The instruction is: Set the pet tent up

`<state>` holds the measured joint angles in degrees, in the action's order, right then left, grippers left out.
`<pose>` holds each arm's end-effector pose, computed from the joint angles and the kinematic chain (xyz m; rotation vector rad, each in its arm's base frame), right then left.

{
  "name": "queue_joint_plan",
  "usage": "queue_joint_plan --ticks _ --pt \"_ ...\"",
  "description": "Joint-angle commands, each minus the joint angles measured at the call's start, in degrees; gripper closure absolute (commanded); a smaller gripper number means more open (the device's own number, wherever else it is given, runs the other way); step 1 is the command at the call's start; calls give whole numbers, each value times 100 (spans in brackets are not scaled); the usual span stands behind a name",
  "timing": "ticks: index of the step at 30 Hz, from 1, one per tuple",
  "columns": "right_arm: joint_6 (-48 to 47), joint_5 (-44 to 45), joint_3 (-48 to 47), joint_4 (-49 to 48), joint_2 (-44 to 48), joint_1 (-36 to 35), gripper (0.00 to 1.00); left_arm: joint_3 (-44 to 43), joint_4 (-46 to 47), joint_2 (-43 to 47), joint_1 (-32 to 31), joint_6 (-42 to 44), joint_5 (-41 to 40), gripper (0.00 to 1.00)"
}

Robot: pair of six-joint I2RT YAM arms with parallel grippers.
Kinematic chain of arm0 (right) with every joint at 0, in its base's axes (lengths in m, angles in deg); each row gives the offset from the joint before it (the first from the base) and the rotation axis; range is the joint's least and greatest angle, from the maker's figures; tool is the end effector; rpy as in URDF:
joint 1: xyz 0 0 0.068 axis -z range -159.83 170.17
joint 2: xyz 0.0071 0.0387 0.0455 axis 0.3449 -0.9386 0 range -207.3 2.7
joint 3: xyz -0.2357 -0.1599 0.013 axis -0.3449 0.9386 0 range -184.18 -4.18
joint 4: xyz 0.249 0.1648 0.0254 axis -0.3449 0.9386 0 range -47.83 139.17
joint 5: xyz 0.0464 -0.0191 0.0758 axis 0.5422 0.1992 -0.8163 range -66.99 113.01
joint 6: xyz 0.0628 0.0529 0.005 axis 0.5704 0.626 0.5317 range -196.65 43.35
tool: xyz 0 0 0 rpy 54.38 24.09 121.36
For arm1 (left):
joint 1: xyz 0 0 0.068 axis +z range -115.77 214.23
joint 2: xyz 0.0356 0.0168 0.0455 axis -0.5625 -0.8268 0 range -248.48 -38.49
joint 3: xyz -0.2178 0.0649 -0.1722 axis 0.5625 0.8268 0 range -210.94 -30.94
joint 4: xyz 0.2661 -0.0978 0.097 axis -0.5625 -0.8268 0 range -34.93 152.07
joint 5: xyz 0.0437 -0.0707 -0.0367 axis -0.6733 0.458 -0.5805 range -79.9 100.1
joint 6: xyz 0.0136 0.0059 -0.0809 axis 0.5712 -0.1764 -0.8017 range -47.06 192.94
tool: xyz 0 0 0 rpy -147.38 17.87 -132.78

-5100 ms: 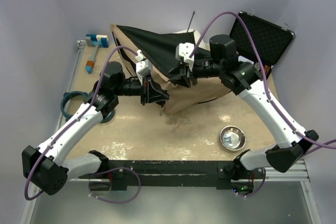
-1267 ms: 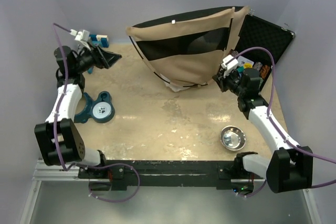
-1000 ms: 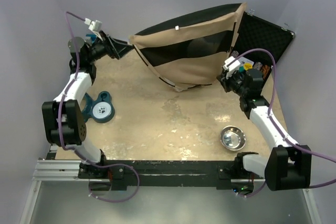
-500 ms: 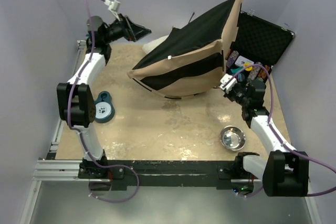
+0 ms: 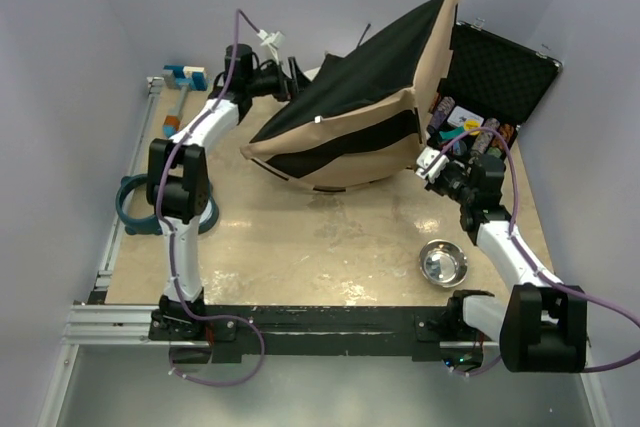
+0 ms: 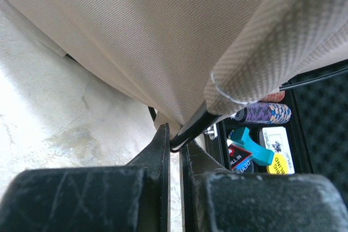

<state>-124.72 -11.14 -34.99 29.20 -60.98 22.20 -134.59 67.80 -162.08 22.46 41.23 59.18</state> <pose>0.2961 0.0297 0.2117 -1.0697 1.5174 -0.0340 0.5557 -0.1710 0.2734 0.3215 1.9023 -1.2951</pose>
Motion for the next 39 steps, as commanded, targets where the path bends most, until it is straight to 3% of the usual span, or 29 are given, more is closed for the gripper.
queue_joint_plan --ticks 1,2,3,4,5,6,8,9,10,13,17,22,26,29,33,37,39 --pt "-721 1332 5 -460 -145 246 100 -85 31 -200 -290 25 303 0" --pt "-721 1341 13 -478 -127 255 100 -15 268 -235 -326 -176 487 3" --pt "-721 1332 22 -478 -118 246 100 81 662 -262 -343 -509 671 14" --pt "-703 1332 13 -487 -118 246 100 161 1135 -271 -352 -930 917 32" --pt "-686 1315 -21 -487 -110 246 100 309 1888 -253 -352 -1395 1171 50" --pt "-634 1315 -48 -496 -101 255 100 528 2914 -184 -344 -2053 1418 63" --pt "-484 1297 -162 -496 -75 246 100 994 5066 27 -335 -3467 1630 82" --pt "-397 1253 -241 -452 -57 255 100 1110 5643 185 -343 -3909 1683 96" --pt "-309 1175 -346 -391 -22 246 100 1224 5936 395 -361 -4035 1736 100" --pt "191 876 -785 -259 57 246 100 1874 6782 1255 -370 -4335 1824 100" --pt "955 -98 -1698 84 -179 237 100 2857 6433 2398 -344 -4048 1676 100" --pt "1835 -1040 -2841 523 -1259 -8 96 4176 4897 3989 -300 -3073 930 100" --pt "2275 -858 -3729 796 -2085 -842 86 4722 3018 4957 -115 -2290 -28 100" --pt "2933 -541 -4256 577 -2779 -1142 73 4854 1925 5353 -19 -1867 -959 100" --pt "3735 144 -5170 531 -3755 -1143 48 4829 1336 5083 -114 -2067 -2128 100" --pt "3753 497 -6119 1198 -4406 -1055 30 4689 1474 4512 -220 -2357 -2894 100" --pt "3779 488 -6262 1630 -4425 -871 2 4461 1483 4186 -220 -2498 -3062 100"
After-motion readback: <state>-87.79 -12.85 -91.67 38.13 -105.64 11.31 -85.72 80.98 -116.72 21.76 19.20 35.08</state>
